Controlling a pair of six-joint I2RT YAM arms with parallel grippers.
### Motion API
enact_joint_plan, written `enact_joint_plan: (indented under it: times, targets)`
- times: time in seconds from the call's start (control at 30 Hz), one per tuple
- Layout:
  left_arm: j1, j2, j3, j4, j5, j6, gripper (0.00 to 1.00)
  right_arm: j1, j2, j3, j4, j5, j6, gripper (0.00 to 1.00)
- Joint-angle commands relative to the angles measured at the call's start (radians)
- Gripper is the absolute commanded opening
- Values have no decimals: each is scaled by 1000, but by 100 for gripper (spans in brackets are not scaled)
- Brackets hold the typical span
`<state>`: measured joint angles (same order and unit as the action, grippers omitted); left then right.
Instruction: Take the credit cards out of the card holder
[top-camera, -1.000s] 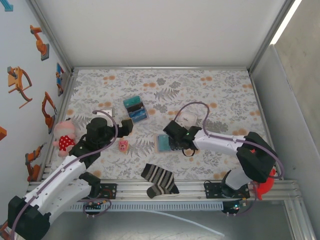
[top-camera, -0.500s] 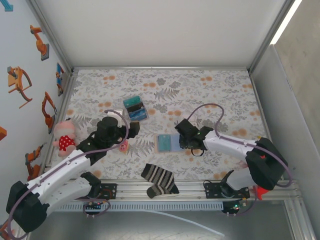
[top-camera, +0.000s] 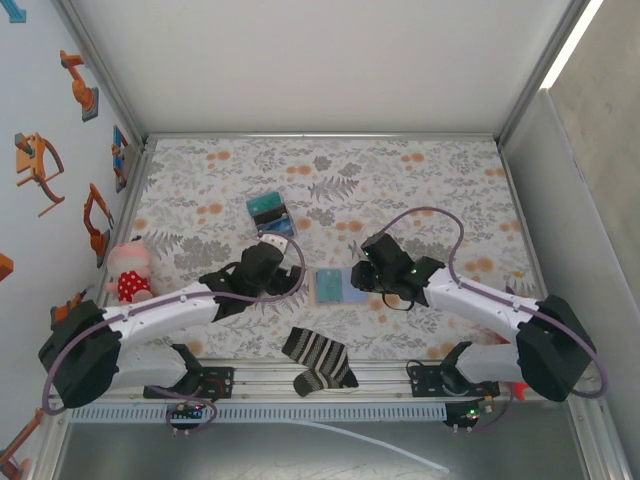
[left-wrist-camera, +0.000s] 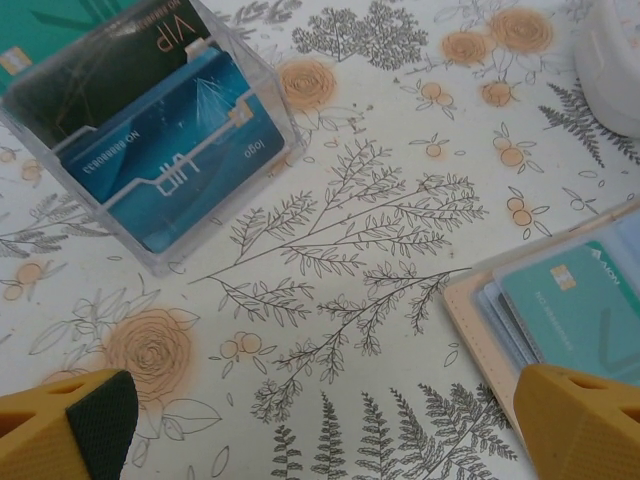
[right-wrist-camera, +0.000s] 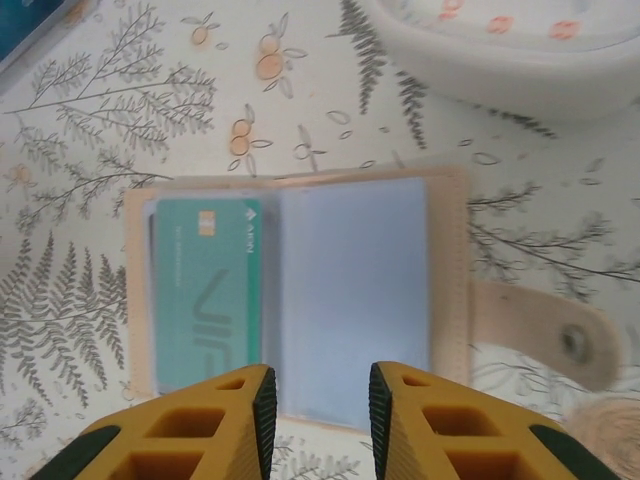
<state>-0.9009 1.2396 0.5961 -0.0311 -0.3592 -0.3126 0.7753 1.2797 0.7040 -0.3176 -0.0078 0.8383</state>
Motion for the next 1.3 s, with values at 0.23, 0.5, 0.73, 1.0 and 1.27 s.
enact_joint_plan:
  times: [0.23,0.5,0.73,1.0,1.27]
  targets:
    - [-13,164,50,51,37,-66,97,-1,179,26,158,-163,11,24]
    - [-51,273,95,63,71,-49,97,-8,226,28,194,-182,10,24]
    - [-80,319,131,30,27,-39,97,-30,240,1,250,-217,22,22]
    - [-81,345,152,-22,3,-33,97,-48,263,-36,343,-266,51,21]
    - [-99,386,182,-63,-23,-25,97,-60,283,-56,368,-274,61,20]
